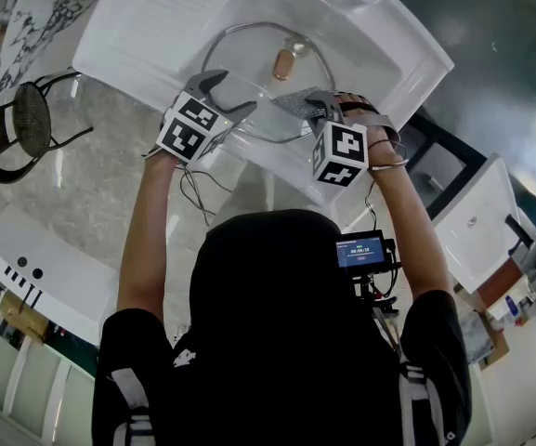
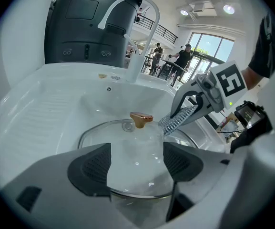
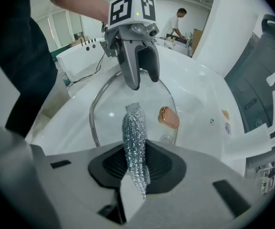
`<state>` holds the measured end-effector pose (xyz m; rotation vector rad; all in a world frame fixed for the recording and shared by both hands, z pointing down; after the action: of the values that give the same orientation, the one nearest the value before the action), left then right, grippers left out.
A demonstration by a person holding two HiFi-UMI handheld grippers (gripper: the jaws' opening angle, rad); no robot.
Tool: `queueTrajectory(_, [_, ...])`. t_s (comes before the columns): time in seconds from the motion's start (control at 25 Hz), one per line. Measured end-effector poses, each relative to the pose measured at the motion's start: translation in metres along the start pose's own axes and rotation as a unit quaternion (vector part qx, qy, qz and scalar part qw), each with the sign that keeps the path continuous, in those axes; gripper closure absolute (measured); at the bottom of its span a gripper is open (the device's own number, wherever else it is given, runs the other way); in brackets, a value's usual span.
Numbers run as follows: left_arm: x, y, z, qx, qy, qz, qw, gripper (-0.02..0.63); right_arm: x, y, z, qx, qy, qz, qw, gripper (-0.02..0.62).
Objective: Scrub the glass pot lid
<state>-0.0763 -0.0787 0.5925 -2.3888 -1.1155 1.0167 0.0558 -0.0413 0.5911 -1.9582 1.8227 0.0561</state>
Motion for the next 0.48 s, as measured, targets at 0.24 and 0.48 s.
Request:
queueTrajectory(0.24, [0.002,0.000,0.000,0.000,-0.003,0.001,1.0000,0.292,0.006,-0.008,-0.007,-0.013,0.011,-0.014,1.000,0.529])
queueTrajectory(0.48, [0.002,0.000,0.000,-0.002,-0.002,0.002,1.0000,0.292,0.011,-0.018,-0.015,-0.023,0.020,-0.019,0.999,0.529])
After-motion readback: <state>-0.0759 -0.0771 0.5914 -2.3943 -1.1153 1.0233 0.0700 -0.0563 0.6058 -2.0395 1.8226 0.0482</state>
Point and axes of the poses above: the fingertips, and each gripper's own axes: z backward along the fingers, x to its right, y out of its top, the point moved 3 cm from there along z, backward along the fingers, and after that the axes turned 14 degrees about -y, right-handed, at the moved point
